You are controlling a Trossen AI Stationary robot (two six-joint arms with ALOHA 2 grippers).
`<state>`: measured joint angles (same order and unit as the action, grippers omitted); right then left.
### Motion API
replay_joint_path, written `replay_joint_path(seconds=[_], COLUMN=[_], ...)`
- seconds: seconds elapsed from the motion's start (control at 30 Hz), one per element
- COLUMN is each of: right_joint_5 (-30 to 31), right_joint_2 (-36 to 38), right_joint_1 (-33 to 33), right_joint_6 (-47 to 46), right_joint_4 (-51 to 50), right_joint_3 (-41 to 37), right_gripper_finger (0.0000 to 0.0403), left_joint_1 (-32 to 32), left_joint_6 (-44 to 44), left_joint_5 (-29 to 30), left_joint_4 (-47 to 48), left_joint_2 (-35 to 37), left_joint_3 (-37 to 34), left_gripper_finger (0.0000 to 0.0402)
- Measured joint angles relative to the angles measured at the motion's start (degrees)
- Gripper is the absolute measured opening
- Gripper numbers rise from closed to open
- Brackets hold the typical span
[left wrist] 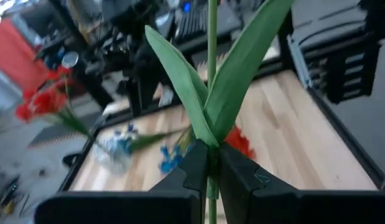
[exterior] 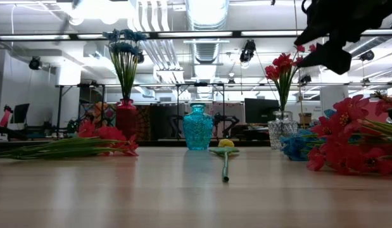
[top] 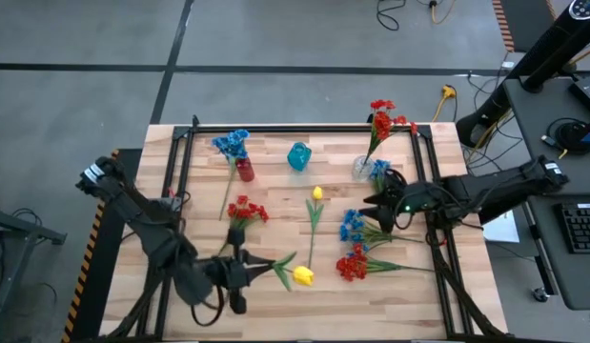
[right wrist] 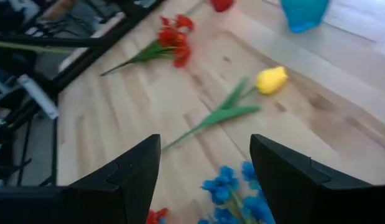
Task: Sort flowers into vase by color
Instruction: Put the bottom left yellow flower into the blue vase
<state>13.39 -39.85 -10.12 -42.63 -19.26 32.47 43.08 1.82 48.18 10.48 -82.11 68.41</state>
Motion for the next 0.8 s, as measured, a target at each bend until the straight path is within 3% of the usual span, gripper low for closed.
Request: replay_joint_path(seconds=[0.2, 0.47, 0.63, 0.8], right_joint_5=[2.42, 4.85, 4.70, 4.70], right_joint_2=[-0.07, -3.58, -8.30, -11.49], right_joint_1=[-3.42, -5.66, -5.87, -5.89], right_joint_6=[3.35, 13.35, 18.60, 21.12], right_joint_4=[5.03, 16.11, 22.37, 22.72], right_joint_3=[0.00, 0.00, 0.76, 3.98], right_gripper_finger=[0.0240, 0.0240, 0.0240, 0.0240], left_joint_1=[-4.72, -10.46, -13.65, -17.45], left_joint_6=[7.58, 10.91, 11.23, 12.76], left_joint_5=[-9.96, -10.18, -10.17, -10.20], left_joint_4=[-23.86, -51.94, -63.68, -68.79], left_joint_2=[5.92, 7.05, 4.16, -0.52], left_joint_3=[-14.32, -29.71, -33.09, -30.78], left_gripper_finger=[0.0005, 0.0005, 0.0004, 0.0004])
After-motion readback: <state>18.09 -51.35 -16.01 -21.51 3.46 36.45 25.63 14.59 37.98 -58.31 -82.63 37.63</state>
